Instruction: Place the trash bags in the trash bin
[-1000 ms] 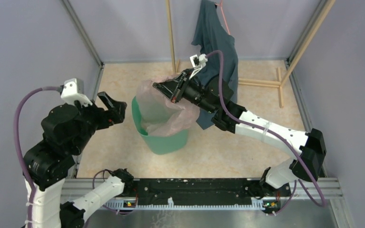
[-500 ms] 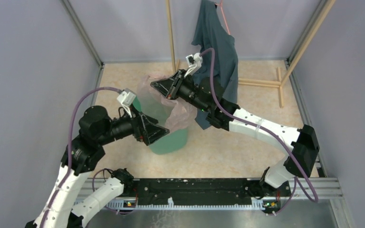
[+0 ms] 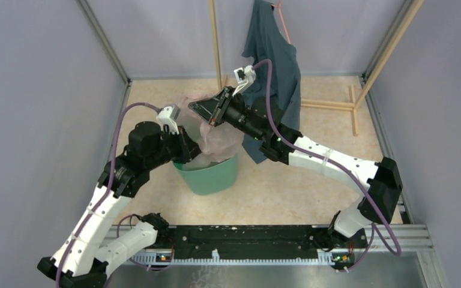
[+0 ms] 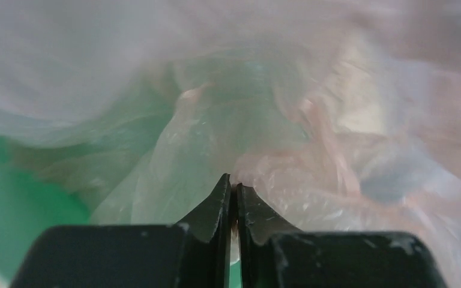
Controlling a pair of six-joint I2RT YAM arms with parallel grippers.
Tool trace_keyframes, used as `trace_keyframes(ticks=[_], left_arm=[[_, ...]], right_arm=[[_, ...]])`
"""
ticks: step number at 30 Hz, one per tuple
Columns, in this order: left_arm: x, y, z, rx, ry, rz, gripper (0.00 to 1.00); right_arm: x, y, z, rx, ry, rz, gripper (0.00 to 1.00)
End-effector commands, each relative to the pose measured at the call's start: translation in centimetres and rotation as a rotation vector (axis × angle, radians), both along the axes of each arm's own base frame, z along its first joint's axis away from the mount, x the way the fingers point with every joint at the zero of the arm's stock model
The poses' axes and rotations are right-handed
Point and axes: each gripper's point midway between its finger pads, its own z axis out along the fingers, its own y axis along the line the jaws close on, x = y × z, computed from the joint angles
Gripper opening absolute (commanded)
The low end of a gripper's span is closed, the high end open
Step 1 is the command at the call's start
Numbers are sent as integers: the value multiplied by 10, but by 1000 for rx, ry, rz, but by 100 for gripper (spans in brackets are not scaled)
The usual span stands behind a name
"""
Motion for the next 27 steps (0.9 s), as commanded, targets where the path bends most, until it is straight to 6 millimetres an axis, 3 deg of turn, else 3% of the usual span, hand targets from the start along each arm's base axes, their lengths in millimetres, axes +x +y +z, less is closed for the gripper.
trace_keyframes(ticks=[1,3,8,11,13,15,17,19,23,27], left_arm=[[20,60,-40,224,105,343,10],[18,69,-46,247,114,376,10],[10,52,-50,193,124,288,16],[0,37,-34,142,106,185,29],[-7,36,-16,119,72,152,44],[-13,43,-1,126,45,163,56],[-19,57,12,153,24,203,76],[-26,73,19,189,17,255,87],[-37,104,25,223,17,381,92],[-39,128,-7,256,122,559,90]], right_arm=[[-5,2,20,49,-40,28,0],[-5,4,6,27,-29,30,0],[-3,9,-28,-41,-22,45,0],[1,6,-46,-100,-14,44,0],[4,0,-56,-145,-14,38,0],[7,-7,-68,-193,-11,27,0],[8,-16,-74,-225,-19,11,0],[8,-22,-80,-259,-38,1,0],[3,-24,-86,-304,-60,22,0],[0,-25,-87,-333,-75,40,0]])
